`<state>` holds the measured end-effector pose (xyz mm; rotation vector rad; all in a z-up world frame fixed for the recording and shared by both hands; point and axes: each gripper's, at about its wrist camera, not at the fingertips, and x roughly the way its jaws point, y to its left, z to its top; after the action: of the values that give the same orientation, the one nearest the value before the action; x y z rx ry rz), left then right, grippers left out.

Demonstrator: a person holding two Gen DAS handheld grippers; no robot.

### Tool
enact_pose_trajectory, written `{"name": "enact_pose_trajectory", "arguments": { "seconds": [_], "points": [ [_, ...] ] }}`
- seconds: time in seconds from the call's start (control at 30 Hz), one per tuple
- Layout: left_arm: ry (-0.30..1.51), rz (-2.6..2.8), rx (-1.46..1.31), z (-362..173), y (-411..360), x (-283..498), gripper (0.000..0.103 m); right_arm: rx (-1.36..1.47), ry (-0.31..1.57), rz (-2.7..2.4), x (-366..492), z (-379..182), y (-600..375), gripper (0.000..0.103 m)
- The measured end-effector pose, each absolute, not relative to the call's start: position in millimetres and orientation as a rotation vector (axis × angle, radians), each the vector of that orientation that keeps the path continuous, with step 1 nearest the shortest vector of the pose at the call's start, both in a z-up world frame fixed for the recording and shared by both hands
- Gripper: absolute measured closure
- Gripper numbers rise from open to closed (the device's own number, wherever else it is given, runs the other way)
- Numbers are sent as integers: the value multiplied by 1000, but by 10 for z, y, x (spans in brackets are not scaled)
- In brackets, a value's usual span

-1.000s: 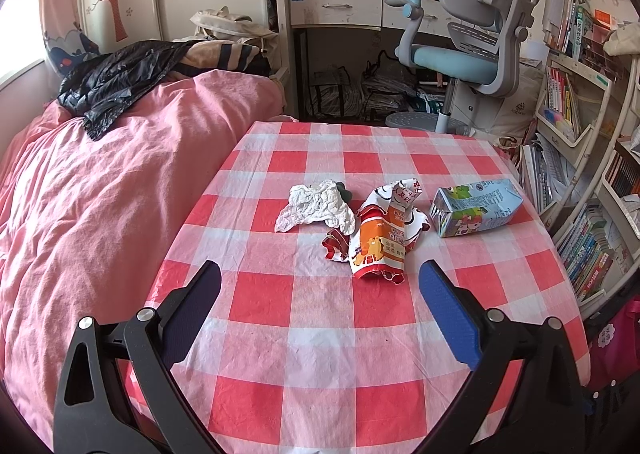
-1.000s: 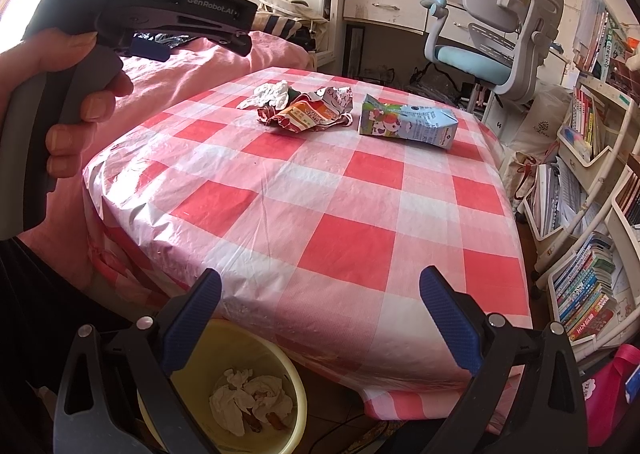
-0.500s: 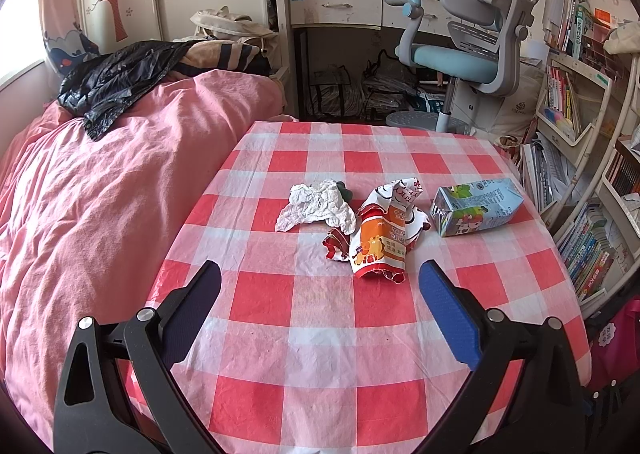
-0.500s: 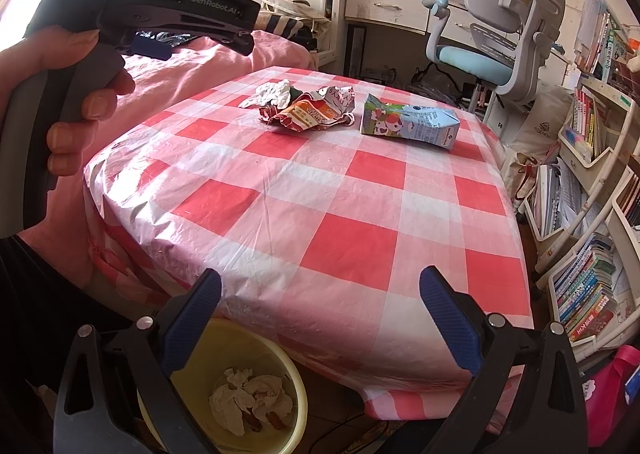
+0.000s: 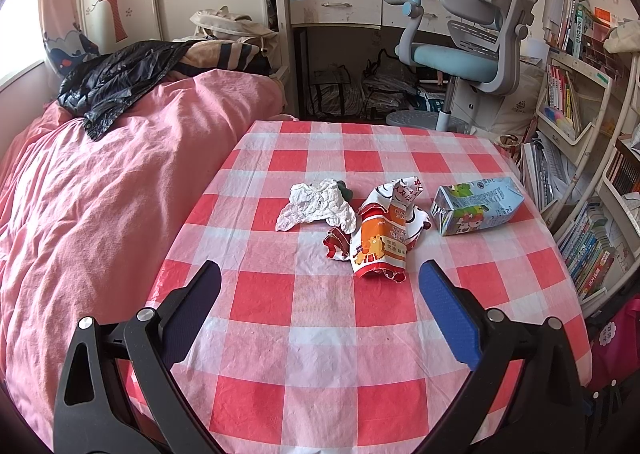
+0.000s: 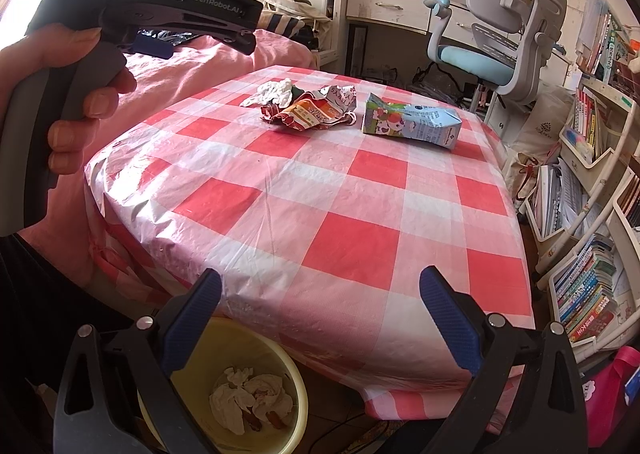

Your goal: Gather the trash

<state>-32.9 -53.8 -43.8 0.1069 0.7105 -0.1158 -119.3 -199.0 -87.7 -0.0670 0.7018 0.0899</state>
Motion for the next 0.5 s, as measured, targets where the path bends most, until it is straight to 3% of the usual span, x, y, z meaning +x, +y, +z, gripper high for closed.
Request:
{"name": "enact_pose_trajectory", "arguments": {
  "seconds": [0.5],
  "points": [
    [712, -117, 105, -434, -531, -325, 7, -69, 703, 90, -1196, -884, -1975, 8]
  ]
}}
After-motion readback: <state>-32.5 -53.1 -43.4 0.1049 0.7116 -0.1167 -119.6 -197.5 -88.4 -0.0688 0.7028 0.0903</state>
